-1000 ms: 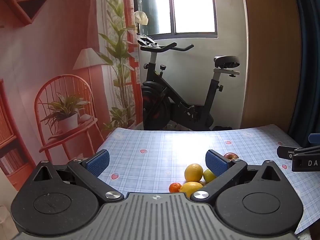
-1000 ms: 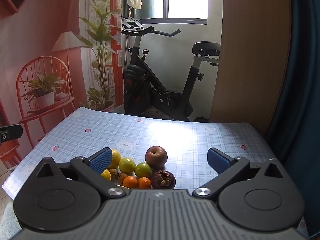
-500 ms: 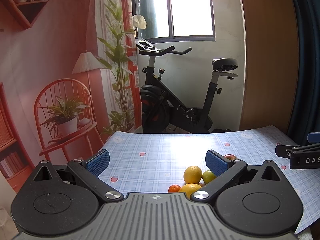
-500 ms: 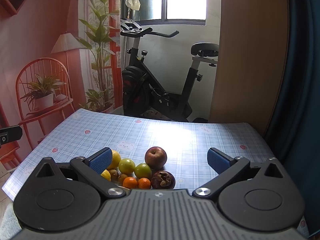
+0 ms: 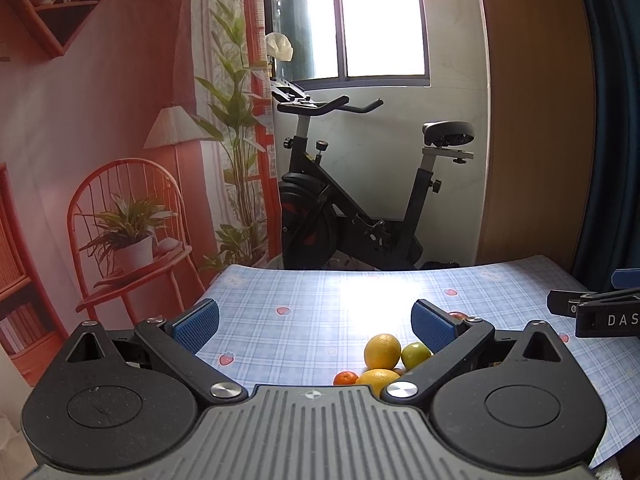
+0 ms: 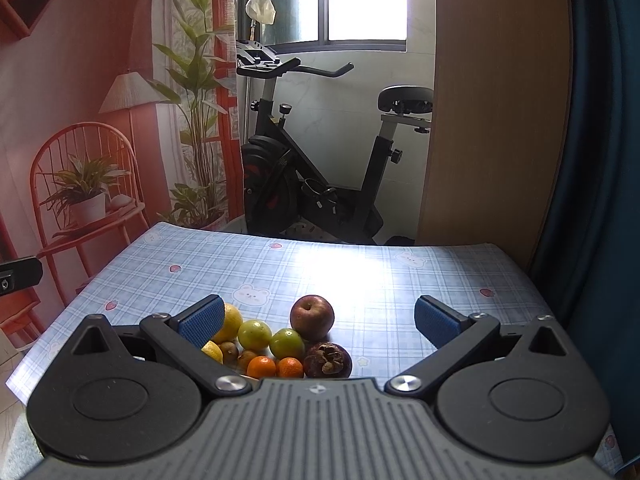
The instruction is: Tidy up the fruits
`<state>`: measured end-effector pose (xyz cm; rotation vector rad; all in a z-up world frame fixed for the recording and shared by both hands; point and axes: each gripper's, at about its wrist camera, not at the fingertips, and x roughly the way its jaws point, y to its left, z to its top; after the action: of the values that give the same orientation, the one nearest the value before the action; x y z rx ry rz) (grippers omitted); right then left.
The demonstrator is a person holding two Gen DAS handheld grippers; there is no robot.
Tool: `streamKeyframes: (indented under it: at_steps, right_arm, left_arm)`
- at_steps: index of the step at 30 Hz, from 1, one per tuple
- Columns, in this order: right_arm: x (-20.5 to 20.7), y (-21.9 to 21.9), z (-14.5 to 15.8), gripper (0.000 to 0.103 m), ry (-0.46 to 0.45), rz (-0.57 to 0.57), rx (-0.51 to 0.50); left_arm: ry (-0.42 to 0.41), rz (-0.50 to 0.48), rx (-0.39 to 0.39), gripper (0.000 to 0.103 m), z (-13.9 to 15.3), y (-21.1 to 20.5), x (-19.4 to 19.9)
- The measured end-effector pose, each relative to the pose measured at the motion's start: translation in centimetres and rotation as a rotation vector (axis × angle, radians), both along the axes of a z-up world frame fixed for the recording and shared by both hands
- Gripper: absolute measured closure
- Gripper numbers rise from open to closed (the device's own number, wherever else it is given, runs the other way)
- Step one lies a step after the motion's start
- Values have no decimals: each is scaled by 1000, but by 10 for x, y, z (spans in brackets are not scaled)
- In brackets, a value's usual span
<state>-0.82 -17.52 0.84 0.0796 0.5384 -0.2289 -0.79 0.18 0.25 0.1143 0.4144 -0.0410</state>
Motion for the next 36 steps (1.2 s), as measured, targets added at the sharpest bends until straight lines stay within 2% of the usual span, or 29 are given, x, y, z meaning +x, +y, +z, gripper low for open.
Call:
streamKeyframes:
  at_steps: [36]
  right_arm:
    - [0, 1, 0, 0, 0, 2, -6]
  left_arm:
    - [-1, -4, -8, 0, -4, -1, -4]
